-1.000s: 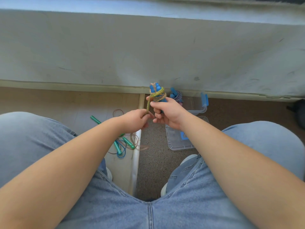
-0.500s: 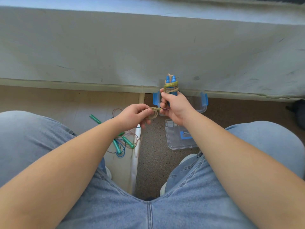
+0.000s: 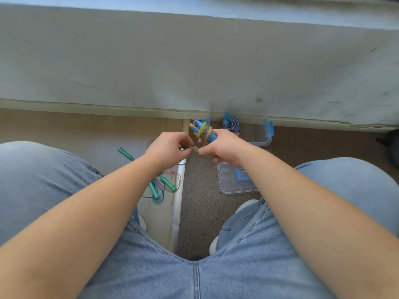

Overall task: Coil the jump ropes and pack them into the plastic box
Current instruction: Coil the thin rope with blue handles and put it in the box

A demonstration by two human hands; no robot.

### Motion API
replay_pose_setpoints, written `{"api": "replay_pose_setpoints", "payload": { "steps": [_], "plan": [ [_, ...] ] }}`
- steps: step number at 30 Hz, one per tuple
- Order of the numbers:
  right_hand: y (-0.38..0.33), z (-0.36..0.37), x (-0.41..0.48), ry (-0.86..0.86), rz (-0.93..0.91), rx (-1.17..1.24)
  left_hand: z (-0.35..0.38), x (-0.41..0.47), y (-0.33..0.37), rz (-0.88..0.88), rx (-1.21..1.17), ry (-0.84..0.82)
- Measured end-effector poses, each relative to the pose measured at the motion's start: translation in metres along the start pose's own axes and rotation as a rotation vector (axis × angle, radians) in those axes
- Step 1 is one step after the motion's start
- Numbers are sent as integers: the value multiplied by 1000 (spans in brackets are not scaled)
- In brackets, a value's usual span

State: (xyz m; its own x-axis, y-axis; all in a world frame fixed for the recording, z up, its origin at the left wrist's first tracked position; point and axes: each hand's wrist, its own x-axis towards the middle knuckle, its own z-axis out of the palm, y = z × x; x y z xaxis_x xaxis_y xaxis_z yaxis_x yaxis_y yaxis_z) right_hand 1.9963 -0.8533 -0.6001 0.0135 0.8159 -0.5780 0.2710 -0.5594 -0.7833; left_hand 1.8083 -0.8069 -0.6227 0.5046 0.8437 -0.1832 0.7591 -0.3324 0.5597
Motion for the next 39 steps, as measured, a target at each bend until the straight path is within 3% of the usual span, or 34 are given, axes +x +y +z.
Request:
{"api": "replay_pose_setpoints", "payload": {
  "steps": [3,9,12,16,23,28,31,35,39],
  "plan": [
    [2,0,2,-42,57,4,3,-1,0,33,35,38],
    [-1,0,1,-15,-26,-67,4,2,10,-101,-255,191],
    [-1,3,3,56,-11,109,4,2,17,-200,-321,138],
    [-3,-1,1,12,44,345,3,1,19,-325,-529,86],
    [-3,-6,2,59,63,446,-5,1,33,-361,-1017,-108],
    [-6,-3,-1,-33,59,567,-2,0,26,-319,-901,-10],
    [-7,-2,-4,-116,-21,470,-2,2,24,-349,-820,64],
    [-8,2,-8,89,-79,27,-4,1,28,-304,-748,86],
    [-9,3,-6,218,-96,272,-6,5,31,-321,-750,18]
  ]
}}
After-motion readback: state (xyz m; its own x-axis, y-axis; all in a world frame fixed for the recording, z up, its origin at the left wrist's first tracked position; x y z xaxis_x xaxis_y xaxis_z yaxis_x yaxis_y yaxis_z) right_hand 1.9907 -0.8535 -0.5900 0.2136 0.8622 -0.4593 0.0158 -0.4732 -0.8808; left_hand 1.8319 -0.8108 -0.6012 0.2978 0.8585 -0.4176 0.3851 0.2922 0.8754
